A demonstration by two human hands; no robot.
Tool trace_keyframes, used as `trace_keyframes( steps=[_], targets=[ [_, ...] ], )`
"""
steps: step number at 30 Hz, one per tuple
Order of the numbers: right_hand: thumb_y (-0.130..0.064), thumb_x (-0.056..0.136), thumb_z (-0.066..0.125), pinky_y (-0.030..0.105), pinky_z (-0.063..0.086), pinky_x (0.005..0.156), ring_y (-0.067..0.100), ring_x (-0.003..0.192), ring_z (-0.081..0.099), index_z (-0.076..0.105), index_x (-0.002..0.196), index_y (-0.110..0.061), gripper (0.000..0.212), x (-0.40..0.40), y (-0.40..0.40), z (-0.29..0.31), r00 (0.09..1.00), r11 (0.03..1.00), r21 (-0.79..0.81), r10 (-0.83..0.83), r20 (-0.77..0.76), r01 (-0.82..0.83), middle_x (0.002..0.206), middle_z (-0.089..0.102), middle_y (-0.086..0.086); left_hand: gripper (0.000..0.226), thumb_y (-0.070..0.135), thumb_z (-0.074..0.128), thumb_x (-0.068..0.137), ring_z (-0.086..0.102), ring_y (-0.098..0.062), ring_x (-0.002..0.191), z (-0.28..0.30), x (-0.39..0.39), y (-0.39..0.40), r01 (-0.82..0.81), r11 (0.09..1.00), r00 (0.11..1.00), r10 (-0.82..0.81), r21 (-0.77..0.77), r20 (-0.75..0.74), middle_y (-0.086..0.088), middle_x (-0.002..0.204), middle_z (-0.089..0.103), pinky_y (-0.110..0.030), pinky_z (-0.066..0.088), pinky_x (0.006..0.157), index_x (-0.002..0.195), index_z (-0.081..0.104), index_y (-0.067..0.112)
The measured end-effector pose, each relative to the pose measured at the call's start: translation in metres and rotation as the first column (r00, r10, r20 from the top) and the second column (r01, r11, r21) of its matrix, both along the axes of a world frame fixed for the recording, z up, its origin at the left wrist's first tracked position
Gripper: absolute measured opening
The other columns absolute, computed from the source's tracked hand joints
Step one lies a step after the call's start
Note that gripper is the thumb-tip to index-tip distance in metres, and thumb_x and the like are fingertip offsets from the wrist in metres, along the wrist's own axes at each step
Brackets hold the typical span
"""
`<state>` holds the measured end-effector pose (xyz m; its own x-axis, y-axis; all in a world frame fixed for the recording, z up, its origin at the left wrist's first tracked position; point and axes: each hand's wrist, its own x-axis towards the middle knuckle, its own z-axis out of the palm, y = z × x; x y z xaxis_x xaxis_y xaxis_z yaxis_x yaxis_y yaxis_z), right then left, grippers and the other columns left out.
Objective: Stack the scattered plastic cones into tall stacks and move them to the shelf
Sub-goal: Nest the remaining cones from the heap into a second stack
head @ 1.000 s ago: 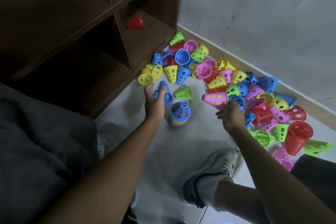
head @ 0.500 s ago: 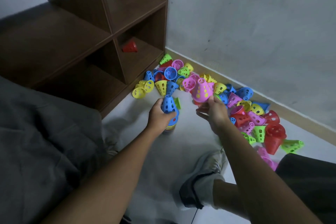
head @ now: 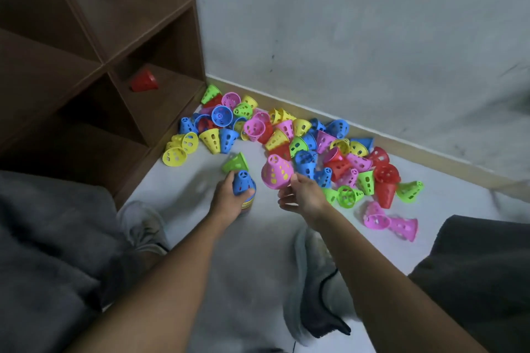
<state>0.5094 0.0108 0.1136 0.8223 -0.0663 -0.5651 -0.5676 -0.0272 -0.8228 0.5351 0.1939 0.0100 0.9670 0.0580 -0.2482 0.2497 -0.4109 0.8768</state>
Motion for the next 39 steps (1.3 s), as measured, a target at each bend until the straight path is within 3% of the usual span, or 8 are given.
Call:
trace_keyframes(
  steps=[5, 11, 18, 20, 27, 30, 35, 39],
  targets=[
    [-0.019, 0.108, 0.027, 0.033, 0.054, 0.068, 0.021, 0.063, 0.06, 0.053, 0.093, -0.008, 0.032, -0.014, -0.022, 0.004, 0.993, 0.992, 0.021, -0.121, -0.014, 0.121, 0.073, 0.061, 0.007, 0.046, 0.023, 0.083, 0.076, 0.064, -0.022, 0.103, 0.003, -0.01, -0.032, 0.148, 0.987, 0.988, -0.15, -0.064, -0.031, -0.008, 0.119, 0.063, -0.027, 0.05, 0.082, 0.113, 0.057, 0.032],
    [-0.016, 0.107, 0.027, 0.035, 0.054, 0.071, 0.02, 0.06, 0.06, 0.054, 0.091, -0.01, 0.032, -0.038, -0.059, 0.008, 0.982, 0.981, -0.034, -0.189, -0.01, 0.189, 0.068, 0.062, 0.005, 0.049, 0.027, 0.089, 0.068, 0.067, -0.021, 0.102, 0.007, -0.022, -0.074, 0.357, 0.93, 0.929, -0.363, -0.09, -0.074, -0.002, 0.111, 0.07, -0.036, 0.056, 0.09, 0.11, 0.064, 0.031],
    [-0.019, 0.109, 0.028, 0.036, 0.052, 0.078, 0.019, 0.065, 0.062, 0.056, 0.097, -0.007, 0.033, -0.067, -0.095, -0.001, 0.983, 0.985, -0.046, -0.172, -0.07, 0.169, 0.07, 0.065, 0.005, 0.065, 0.044, 0.087, 0.054, 0.068, -0.017, 0.105, 0.005, -0.054, -0.122, 0.425, 0.895, 0.896, -0.437, -0.133, -0.081, 0.004, 0.112, 0.071, -0.038, 0.055, 0.095, 0.113, 0.063, 0.031],
    [-0.016, 0.107, 0.028, 0.037, 0.053, 0.079, 0.021, 0.067, 0.065, 0.058, 0.096, -0.006, 0.033, -0.072, -0.101, -0.003, 0.986, 0.989, -0.041, -0.142, -0.083, 0.139, 0.069, 0.068, 0.005, 0.066, 0.036, 0.089, 0.059, 0.069, -0.018, 0.105, 0.005, -0.06, -0.132, 0.453, 0.881, 0.881, -0.466, -0.14, -0.08, 0.002, 0.111, 0.073, -0.038, 0.056, 0.095, 0.119, 0.065, 0.025],
    [-0.012, 0.105, 0.029, 0.026, 0.045, 0.059, 0.021, 0.062, 0.059, 0.058, 0.079, -0.005, 0.04, -0.084, -0.132, -0.019, 0.996, 0.931, -0.357, -0.084, -0.021, 0.071, 0.07, 0.068, 0.011, 0.054, 0.012, 0.091, 0.068, 0.066, -0.019, 0.1, 0.005, -0.056, -0.154, 0.438, 0.887, 0.888, -0.453, -0.147, -0.083, 0.001, 0.11, 0.071, -0.035, 0.055, 0.091, 0.115, 0.065, 0.024],
    [-0.013, 0.105, 0.031, 0.022, 0.044, 0.05, 0.022, 0.057, 0.059, 0.058, 0.074, -0.006, 0.042, -0.075, -0.138, -0.024, 0.998, 0.907, -0.419, -0.055, -0.018, 0.042, 0.073, 0.069, 0.016, 0.06, 0.027, 0.092, 0.059, 0.069, -0.02, 0.101, 0.005, -0.056, -0.17, 0.413, 0.896, 0.898, -0.43, -0.164, -0.088, 0.003, 0.111, 0.073, -0.041, 0.058, 0.091, 0.113, 0.067, 0.03],
    [-0.01, 0.097, 0.037, 0.046, 0.058, 0.076, 0.039, 0.081, 0.068, 0.066, 0.084, 0.004, 0.035, -0.071, -0.162, -0.036, 0.999, 0.767, -0.641, -0.004, -0.034, -0.019, 0.085, 0.071, 0.024, 0.07, 0.035, 0.091, 0.052, 0.067, -0.02, 0.106, -0.002, -0.062, -0.199, 0.379, 0.898, 0.909, -0.406, -0.222, -0.09, 0.007, 0.113, 0.072, -0.042, 0.057, 0.093, 0.117, 0.065, 0.032],
    [-0.011, 0.095, 0.04, 0.046, 0.058, 0.072, 0.036, 0.076, 0.068, 0.064, 0.078, -0.002, 0.03, -0.08, -0.185, -0.044, 0.995, 0.691, -0.717, 0.047, -0.085, -0.094, 0.08, 0.07, 0.019, 0.064, 0.012, 0.094, 0.062, 0.069, -0.017, 0.104, -0.007, -0.059, -0.219, 0.4, 0.887, 0.895, -0.432, -0.232, -0.108, 0.005, 0.116, 0.071, -0.036, 0.057, 0.093, 0.118, 0.064, 0.024]
  ],
)
